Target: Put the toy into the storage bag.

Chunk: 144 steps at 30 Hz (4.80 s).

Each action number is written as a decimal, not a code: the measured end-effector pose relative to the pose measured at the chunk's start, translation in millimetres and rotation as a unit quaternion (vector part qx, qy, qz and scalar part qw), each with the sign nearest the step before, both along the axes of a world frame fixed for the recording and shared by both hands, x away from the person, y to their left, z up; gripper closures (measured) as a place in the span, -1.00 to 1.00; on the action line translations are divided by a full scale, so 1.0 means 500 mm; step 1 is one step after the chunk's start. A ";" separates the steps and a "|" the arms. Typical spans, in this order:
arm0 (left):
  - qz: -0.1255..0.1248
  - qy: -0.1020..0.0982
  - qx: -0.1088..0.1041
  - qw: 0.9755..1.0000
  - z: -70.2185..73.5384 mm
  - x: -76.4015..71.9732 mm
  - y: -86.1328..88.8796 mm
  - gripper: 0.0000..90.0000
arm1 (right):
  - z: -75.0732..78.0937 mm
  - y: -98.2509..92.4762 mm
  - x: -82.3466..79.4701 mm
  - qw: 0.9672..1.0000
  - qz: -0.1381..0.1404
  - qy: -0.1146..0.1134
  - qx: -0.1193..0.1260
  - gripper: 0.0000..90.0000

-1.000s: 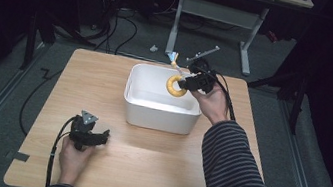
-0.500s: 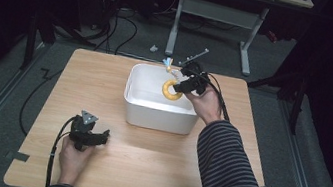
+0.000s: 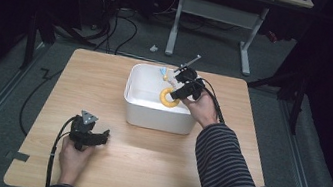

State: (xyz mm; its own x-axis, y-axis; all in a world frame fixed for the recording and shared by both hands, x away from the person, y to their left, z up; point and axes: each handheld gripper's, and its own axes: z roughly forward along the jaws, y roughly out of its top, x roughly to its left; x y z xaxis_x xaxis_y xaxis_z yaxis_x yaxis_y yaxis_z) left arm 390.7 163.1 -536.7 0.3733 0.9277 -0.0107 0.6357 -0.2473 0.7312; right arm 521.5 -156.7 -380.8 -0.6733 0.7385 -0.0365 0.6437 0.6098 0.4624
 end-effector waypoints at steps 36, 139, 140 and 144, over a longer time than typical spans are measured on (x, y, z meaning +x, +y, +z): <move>0.000 0.000 -0.001 1.000 0.000 0.000 0.000 -0.58 | -0.015 -0.002 -0.032 0.999 0.028 0.042 0.007 0.49; -0.001 0.000 -0.001 1.000 0.000 0.001 0.001 -0.57 | 0.045 -0.380 -0.377 0.972 -0.113 -0.138 0.151 -0.01; -0.001 0.000 -0.001 1.000 0.000 0.001 0.001 -0.57 | 0.042 -0.379 -0.380 0.972 -0.115 -0.138 0.149 -0.01; -0.001 0.000 -0.001 1.000 0.000 0.001 0.001 -0.57 | 0.027 -0.380 -0.386 0.972 -0.114 -0.140 0.153 -0.01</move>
State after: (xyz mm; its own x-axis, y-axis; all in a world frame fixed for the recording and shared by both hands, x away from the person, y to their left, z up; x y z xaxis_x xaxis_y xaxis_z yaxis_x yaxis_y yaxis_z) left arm 391.2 163.3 -536.6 0.3751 0.9269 -0.0129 0.6349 -0.2467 0.7322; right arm 328.5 -346.7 -367.1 -0.4859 0.8726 0.0499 0.5694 0.2728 0.7755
